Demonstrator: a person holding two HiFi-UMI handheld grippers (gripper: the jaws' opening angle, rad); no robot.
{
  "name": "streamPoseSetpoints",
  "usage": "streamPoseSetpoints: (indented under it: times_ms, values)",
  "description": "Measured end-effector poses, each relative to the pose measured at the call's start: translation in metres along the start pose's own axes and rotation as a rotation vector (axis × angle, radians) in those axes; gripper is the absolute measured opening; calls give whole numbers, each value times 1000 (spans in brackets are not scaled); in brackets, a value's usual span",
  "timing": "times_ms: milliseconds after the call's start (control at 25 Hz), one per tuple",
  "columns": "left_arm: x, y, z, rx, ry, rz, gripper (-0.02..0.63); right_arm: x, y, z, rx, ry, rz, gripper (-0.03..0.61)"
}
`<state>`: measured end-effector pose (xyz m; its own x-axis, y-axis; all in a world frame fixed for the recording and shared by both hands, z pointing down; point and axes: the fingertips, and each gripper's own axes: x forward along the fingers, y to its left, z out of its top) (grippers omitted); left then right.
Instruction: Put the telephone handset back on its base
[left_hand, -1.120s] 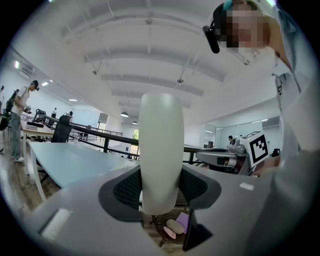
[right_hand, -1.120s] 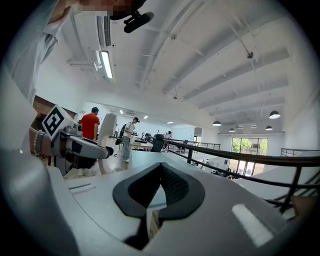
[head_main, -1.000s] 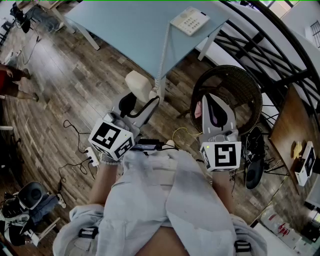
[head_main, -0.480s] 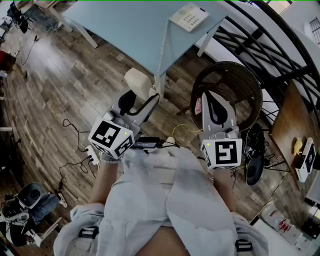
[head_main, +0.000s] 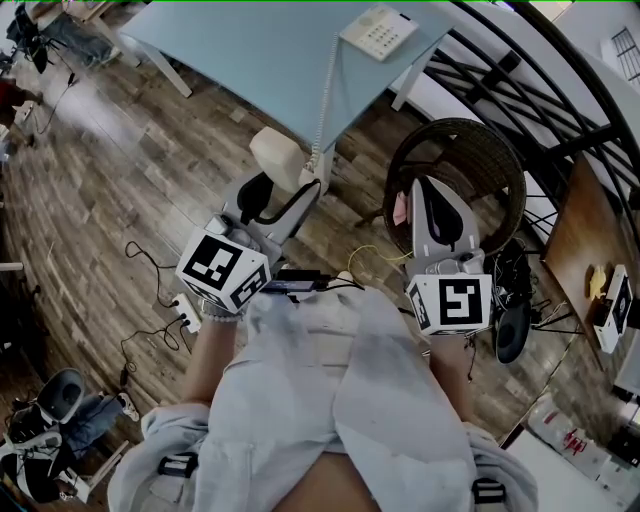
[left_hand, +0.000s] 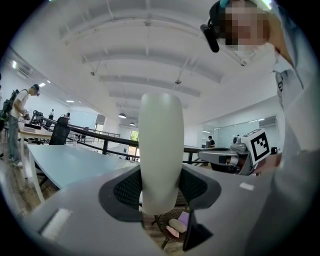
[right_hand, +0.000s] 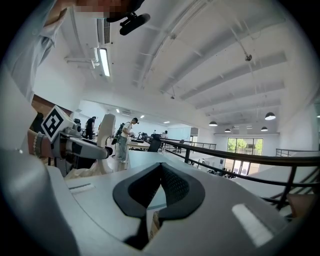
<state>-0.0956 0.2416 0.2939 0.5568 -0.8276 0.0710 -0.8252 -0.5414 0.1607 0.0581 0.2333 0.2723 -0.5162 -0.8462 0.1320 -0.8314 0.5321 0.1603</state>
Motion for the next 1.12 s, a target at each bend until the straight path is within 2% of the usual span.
streamPoseSetpoints:
  times_ms: [600,1120]
  values:
    - [-19,11,-2,13,-5,-32,210,-6,27,4,-23,-1,-30,7]
    - [9,32,6,23,-31,-13,210,26,5,6,-31,-24,-30,7]
